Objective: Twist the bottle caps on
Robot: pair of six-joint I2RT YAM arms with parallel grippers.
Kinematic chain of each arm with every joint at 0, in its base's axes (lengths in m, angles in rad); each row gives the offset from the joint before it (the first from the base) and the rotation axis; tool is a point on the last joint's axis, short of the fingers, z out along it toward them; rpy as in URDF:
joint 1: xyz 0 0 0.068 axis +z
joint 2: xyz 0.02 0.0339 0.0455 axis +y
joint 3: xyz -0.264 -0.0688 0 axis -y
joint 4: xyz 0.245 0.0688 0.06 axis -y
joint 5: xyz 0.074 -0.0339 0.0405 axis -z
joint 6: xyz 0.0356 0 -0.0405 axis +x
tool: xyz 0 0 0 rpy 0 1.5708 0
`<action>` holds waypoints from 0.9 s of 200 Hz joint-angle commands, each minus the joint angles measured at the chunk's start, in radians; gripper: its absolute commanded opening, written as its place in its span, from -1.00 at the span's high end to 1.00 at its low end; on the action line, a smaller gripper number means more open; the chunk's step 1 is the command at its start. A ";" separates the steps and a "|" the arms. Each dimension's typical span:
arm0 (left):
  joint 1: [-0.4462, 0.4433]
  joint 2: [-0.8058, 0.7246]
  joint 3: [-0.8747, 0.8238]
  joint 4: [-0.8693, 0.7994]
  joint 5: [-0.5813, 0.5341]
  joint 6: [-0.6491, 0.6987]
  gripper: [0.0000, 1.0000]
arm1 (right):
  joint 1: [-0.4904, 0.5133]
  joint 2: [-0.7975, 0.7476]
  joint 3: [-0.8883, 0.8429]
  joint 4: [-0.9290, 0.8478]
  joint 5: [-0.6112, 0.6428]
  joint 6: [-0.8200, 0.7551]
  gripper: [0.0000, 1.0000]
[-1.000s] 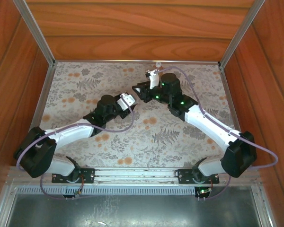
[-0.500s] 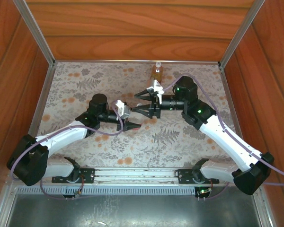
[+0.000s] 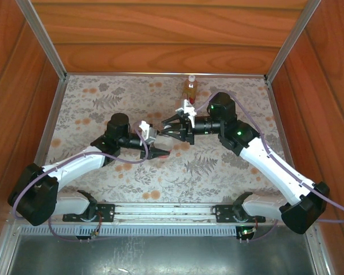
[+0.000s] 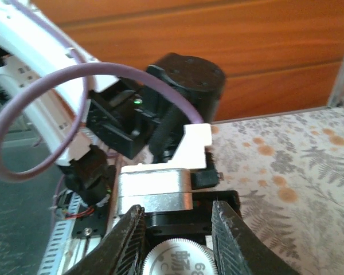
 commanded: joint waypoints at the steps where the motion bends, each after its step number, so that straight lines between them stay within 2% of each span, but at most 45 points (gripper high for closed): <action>1: -0.012 -0.018 0.026 0.010 -0.357 0.037 -0.12 | 0.007 0.030 -0.007 0.090 0.250 0.120 0.77; 19: -0.042 -0.010 0.040 0.010 -0.595 0.077 -0.11 | 0.009 0.071 -0.020 0.159 0.443 0.217 0.81; 49: -0.120 0.021 0.075 0.018 -0.880 0.171 -0.11 | 0.010 0.172 -0.001 0.205 0.758 0.523 0.84; 73: -0.201 0.070 0.105 0.023 -1.060 0.282 -0.11 | 0.010 0.261 0.057 0.164 0.855 0.650 0.85; 93: -0.232 0.103 0.116 0.020 -1.100 0.306 -0.11 | 0.009 0.299 0.078 0.160 0.895 0.690 0.85; 112: -0.229 0.102 0.098 0.021 -1.052 0.278 -0.11 | 0.006 0.301 0.098 0.137 0.870 0.669 0.83; 124: -0.208 0.084 0.075 0.020 -0.978 0.247 -0.11 | 0.000 0.271 0.074 0.193 0.768 0.602 0.71; 134: -0.163 0.064 0.053 0.020 -0.856 0.195 -0.11 | -0.002 0.235 0.038 0.266 0.663 0.506 0.49; 141: -0.127 0.051 0.038 0.019 -0.734 0.159 -0.11 | -0.002 0.207 0.018 0.299 0.601 0.449 0.29; 149: -0.092 0.036 0.022 0.019 -0.607 0.130 -0.10 | -0.002 0.176 0.007 0.303 0.508 0.373 0.14; 159: -0.058 0.019 0.004 0.019 -0.463 0.111 -0.11 | -0.003 0.136 -0.001 0.284 0.403 0.275 0.01; 180: -0.023 -0.015 -0.017 0.018 -0.250 0.073 -0.11 | -0.004 0.053 -0.027 0.238 0.227 0.151 -0.13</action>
